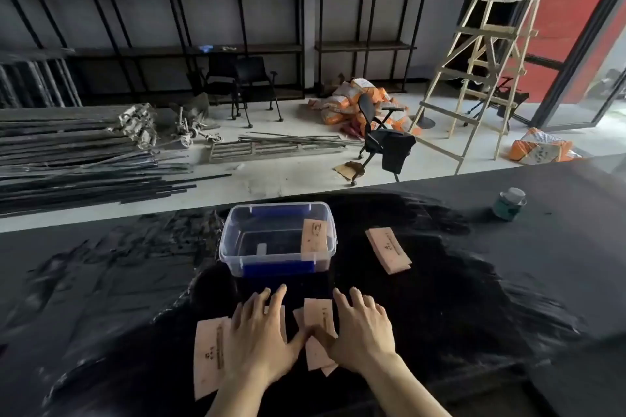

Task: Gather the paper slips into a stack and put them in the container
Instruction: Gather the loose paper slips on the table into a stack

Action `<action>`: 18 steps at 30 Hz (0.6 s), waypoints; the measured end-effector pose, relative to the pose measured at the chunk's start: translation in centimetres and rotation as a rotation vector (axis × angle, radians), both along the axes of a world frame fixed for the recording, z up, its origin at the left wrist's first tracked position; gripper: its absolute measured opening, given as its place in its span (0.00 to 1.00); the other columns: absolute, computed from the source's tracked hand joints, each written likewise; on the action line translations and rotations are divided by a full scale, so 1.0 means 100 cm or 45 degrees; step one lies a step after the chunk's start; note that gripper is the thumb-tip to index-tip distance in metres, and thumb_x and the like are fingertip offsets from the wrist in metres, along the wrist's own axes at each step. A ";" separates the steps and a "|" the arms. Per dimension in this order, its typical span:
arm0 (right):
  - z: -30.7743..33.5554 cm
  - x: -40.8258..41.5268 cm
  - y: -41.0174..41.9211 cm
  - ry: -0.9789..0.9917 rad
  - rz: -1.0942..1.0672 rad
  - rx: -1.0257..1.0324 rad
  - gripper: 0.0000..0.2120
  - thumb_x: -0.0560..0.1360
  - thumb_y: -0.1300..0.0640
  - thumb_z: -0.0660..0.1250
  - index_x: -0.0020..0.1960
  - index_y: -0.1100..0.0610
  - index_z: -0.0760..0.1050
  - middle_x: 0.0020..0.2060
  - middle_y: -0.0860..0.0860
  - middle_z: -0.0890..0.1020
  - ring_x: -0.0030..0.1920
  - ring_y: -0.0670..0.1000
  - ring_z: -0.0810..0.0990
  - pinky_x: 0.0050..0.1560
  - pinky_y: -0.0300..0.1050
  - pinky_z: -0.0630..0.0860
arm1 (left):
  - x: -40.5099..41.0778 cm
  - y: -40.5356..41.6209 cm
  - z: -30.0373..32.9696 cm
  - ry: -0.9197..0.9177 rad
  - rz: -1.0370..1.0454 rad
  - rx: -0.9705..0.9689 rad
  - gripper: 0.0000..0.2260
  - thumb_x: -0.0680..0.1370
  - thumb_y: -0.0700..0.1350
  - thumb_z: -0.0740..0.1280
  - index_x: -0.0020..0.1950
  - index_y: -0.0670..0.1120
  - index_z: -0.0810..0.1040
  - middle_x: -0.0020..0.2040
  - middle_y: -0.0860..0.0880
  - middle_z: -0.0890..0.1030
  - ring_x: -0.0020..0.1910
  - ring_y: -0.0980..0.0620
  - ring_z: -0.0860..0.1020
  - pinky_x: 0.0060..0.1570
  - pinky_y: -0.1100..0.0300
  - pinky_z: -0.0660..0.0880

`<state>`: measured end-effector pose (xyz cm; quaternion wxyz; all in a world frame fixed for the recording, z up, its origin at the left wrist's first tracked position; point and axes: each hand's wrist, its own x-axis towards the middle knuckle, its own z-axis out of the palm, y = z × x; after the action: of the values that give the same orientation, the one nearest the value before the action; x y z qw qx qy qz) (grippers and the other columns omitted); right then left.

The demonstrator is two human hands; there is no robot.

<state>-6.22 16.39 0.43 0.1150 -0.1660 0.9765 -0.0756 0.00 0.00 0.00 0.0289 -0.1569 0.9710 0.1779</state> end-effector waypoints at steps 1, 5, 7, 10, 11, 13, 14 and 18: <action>-0.005 0.000 0.001 0.011 0.000 0.008 0.43 0.73 0.26 0.59 0.79 0.50 0.60 0.74 0.55 0.70 0.72 0.59 0.70 0.71 0.54 0.70 | -0.001 0.000 -0.005 -0.047 -0.009 0.014 0.42 0.74 0.75 0.56 0.84 0.57 0.52 0.84 0.52 0.59 0.83 0.48 0.55 0.82 0.48 0.53; -0.021 0.000 0.004 0.059 -0.028 0.021 0.35 0.72 0.29 0.63 0.68 0.53 0.73 0.64 0.54 0.75 0.64 0.56 0.74 0.63 0.51 0.74 | 0.001 0.001 -0.034 -0.073 -0.012 0.007 0.39 0.75 0.70 0.61 0.82 0.57 0.57 0.83 0.55 0.60 0.83 0.50 0.56 0.81 0.45 0.57; -0.024 0.002 0.002 0.058 -0.017 0.028 0.33 0.72 0.29 0.63 0.64 0.53 0.76 0.62 0.54 0.76 0.61 0.56 0.75 0.61 0.51 0.75 | 0.005 0.004 -0.043 -0.108 -0.008 0.004 0.37 0.75 0.67 0.64 0.81 0.58 0.58 0.82 0.56 0.59 0.82 0.49 0.56 0.79 0.42 0.60; -0.026 0.005 -0.004 0.057 -0.036 -0.003 0.37 0.70 0.24 0.60 0.60 0.54 0.78 0.59 0.54 0.77 0.58 0.57 0.77 0.58 0.52 0.76 | 0.006 0.006 -0.050 -0.096 -0.005 0.032 0.34 0.77 0.61 0.66 0.81 0.58 0.59 0.83 0.55 0.56 0.82 0.47 0.56 0.79 0.42 0.62; -0.027 0.006 -0.007 0.059 -0.049 -0.017 0.38 0.69 0.23 0.60 0.60 0.54 0.78 0.59 0.54 0.77 0.57 0.56 0.78 0.57 0.52 0.77 | 0.007 0.006 -0.051 -0.098 -0.005 0.018 0.33 0.77 0.61 0.67 0.81 0.58 0.60 0.83 0.55 0.56 0.82 0.47 0.57 0.78 0.42 0.63; -0.030 0.007 -0.013 0.050 -0.067 -0.035 0.38 0.67 0.23 0.64 0.61 0.54 0.77 0.59 0.53 0.77 0.57 0.56 0.78 0.56 0.51 0.77 | 0.007 0.005 -0.052 -0.102 -0.003 0.018 0.33 0.77 0.62 0.67 0.79 0.60 0.61 0.83 0.55 0.56 0.82 0.47 0.57 0.77 0.42 0.65; -0.031 0.007 -0.015 0.037 -0.082 -0.042 0.38 0.67 0.25 0.66 0.62 0.54 0.76 0.59 0.53 0.76 0.58 0.56 0.78 0.56 0.51 0.77 | 0.008 0.004 -0.051 -0.103 0.005 0.015 0.33 0.76 0.62 0.68 0.79 0.62 0.61 0.82 0.55 0.57 0.81 0.48 0.57 0.76 0.42 0.66; -0.029 0.000 -0.020 -0.105 -0.271 -0.185 0.34 0.66 0.35 0.76 0.63 0.54 0.71 0.58 0.51 0.77 0.58 0.54 0.78 0.49 0.46 0.79 | 0.007 0.002 -0.048 -0.107 0.026 0.017 0.30 0.77 0.59 0.68 0.78 0.63 0.63 0.82 0.57 0.58 0.81 0.49 0.58 0.75 0.44 0.67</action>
<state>-6.22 14.41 -2.44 0.1341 -0.0661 0.9750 -0.1646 0.69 0.19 -4.76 0.0691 -0.1742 0.9661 0.1778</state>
